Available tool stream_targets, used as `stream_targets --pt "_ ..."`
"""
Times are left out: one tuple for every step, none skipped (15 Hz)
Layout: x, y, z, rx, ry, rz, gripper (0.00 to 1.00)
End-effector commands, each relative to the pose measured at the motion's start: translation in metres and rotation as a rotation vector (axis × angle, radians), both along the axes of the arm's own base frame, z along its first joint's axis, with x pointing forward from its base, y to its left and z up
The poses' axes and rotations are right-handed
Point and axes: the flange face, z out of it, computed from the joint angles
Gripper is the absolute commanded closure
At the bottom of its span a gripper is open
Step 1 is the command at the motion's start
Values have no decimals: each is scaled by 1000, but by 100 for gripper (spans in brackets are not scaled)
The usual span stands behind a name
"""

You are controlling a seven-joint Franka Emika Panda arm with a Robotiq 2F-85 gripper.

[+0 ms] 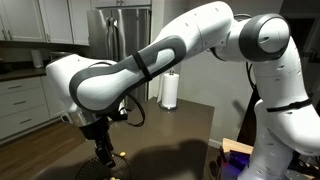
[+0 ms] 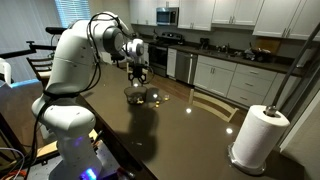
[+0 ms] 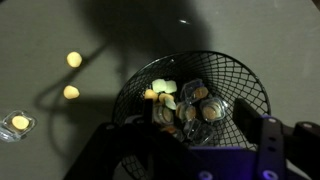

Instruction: Pick up a thing from the table and put it in the basket

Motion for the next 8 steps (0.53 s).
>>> stream_targets --pt "-4 -1 6 4 9 4 0" --pt "-4 -1 6 3 7 5 0" --pt "-4 -1 7 4 5 4 0" --pt "-4 -1 8 6 -1 0 0" --pt "-4 -2 9 9 -8 -6 0" --pt "1 1 2 1 -2 0 0" --pt "1 1 3 1 -3 0 0" --pt "1 1 3 1 -4 0 0"
